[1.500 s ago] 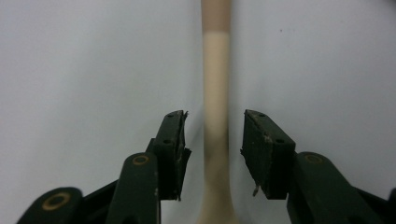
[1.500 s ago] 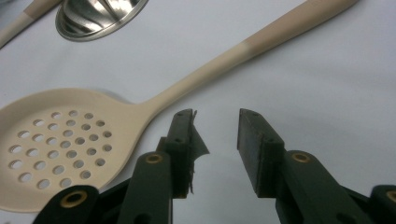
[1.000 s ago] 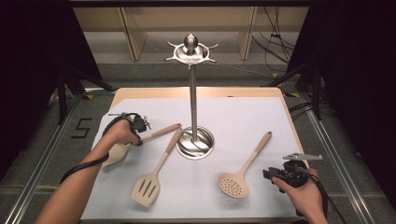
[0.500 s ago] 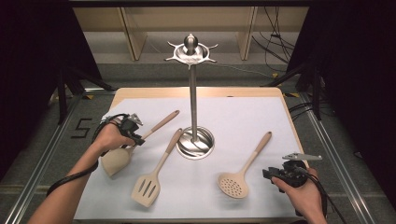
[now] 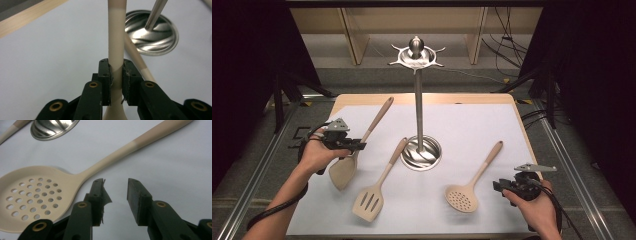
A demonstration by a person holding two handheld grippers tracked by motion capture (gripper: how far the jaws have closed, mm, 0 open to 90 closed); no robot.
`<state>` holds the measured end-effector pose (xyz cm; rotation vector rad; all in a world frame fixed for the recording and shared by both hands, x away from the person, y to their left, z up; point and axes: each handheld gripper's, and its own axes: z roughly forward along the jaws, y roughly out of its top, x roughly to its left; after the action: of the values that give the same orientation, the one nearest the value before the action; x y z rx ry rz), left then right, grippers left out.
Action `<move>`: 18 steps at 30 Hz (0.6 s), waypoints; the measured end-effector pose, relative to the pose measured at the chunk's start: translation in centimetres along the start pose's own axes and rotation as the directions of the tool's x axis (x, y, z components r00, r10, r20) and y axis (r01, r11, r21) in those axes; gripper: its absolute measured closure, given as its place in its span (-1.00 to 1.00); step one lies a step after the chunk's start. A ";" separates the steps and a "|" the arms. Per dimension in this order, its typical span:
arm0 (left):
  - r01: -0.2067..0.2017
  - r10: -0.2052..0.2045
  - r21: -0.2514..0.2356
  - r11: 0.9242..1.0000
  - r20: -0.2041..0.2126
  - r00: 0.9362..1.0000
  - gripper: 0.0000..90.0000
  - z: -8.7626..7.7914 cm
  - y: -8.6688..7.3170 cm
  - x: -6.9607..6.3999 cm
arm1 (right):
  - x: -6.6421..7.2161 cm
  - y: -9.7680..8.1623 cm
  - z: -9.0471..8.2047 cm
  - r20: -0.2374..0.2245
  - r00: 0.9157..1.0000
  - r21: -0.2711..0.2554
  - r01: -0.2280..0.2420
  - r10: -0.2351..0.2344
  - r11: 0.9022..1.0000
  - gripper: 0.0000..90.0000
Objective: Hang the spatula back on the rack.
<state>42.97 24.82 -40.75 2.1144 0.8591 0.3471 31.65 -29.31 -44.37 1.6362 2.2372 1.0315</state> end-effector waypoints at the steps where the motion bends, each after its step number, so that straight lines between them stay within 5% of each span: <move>1: 0.004 -0.004 -0.023 1.000 0.002 1.000 0.73 -0.1 0.0 -0.2 | 0.0 0.0 0.0 0.000 1.000 0.000 -0.003 0.003 1.000 0.48; 3: -0.007 0.008 -0.021 1.000 0.002 1.000 0.73 -0.3 0.0 -0.2 | 0.0 0.0 0.0 0.001 1.000 -0.002 -0.005 0.005 1.000 0.48; 9: 0.040 -0.036 -0.148 0.988 0.028 0.999 0.73 -1.2 0.6 -1.3 | 0.0 0.0 0.1 -0.012 1.000 -0.001 0.001 -0.001 1.000 0.48; 18: 0.047 -0.037 -0.227 0.973 0.049 0.998 0.73 -1.9 1.4 -2.3 | 0.2 0.0 0.0 0.009 1.000 0.002 -0.009 0.009 1.000 0.48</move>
<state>40.99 23.71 -38.38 1.8819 0.7976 0.3580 31.58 -29.14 -44.31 1.6499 2.2283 1.0215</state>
